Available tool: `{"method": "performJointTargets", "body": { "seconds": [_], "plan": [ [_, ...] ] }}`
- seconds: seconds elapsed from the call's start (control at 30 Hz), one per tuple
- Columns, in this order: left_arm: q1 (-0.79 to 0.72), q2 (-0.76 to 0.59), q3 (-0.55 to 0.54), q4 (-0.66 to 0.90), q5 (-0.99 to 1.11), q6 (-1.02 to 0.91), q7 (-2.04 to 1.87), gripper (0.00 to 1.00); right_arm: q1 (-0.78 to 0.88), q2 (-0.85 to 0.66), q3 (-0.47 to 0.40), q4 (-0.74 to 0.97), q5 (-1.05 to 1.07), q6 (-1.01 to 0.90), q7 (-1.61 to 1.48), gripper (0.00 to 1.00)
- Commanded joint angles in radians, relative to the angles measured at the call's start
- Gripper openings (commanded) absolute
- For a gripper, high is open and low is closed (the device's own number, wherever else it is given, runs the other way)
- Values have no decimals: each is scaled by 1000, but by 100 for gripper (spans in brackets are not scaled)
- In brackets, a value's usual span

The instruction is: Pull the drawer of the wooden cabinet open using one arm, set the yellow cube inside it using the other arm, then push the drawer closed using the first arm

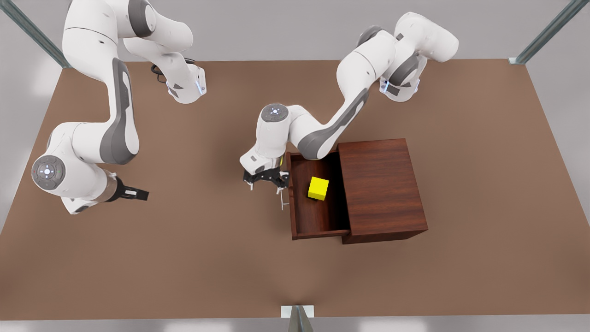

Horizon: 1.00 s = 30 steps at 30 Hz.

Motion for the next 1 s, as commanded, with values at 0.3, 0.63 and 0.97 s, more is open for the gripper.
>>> {"method": "performJointTargets", "body": {
  "seconds": [0.3, 0.63, 0.97],
  "plan": [
    [-105, 86, 153, -2, 83, 151, -465, 100, 0, 2, 0, 1, -1, 20, -253, 100],
    [-115, 130, 150, -4, 127, 6, -393, 100, 0, 3, 0, 1, -1, 20, -253, 100],
    [-128, 96, 150, -4, 127, -218, -189, 100, 0, 2, 0, 1, -1, 20, -253, 100]
  ]
}}
